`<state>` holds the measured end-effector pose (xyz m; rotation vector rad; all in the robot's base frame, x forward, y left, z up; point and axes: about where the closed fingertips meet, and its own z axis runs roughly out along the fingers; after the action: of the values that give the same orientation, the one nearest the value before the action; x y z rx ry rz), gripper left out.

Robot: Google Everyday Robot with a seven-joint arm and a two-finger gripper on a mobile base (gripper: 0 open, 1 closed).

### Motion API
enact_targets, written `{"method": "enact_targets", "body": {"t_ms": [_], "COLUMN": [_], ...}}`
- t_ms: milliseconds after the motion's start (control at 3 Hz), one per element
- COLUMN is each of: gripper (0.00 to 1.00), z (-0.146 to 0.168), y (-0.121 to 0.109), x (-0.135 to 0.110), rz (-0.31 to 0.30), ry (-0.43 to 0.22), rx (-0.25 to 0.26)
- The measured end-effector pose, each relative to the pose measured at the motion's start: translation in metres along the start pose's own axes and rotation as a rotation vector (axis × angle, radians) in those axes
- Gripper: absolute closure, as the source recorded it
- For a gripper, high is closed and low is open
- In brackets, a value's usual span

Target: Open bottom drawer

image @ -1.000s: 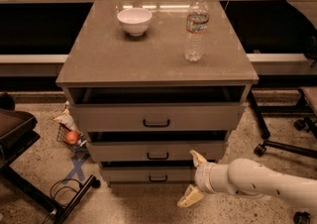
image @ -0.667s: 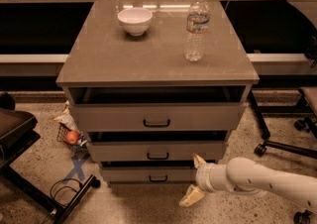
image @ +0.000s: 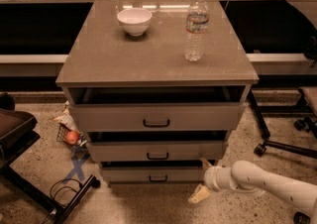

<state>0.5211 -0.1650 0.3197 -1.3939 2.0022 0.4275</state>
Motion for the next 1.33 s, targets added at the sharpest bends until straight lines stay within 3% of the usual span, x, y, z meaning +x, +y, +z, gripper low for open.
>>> {"method": "enact_targets", "body": {"t_ms": [333,1333], "gripper": [0.0,0.68], "z": [0.0,0.041], "y": [0.0,0.002], "x": [0.0,0.023], "rz": [0.0,-0.012], "ry": [0.0,0.066], "rx": [0.0,-0.026]}}
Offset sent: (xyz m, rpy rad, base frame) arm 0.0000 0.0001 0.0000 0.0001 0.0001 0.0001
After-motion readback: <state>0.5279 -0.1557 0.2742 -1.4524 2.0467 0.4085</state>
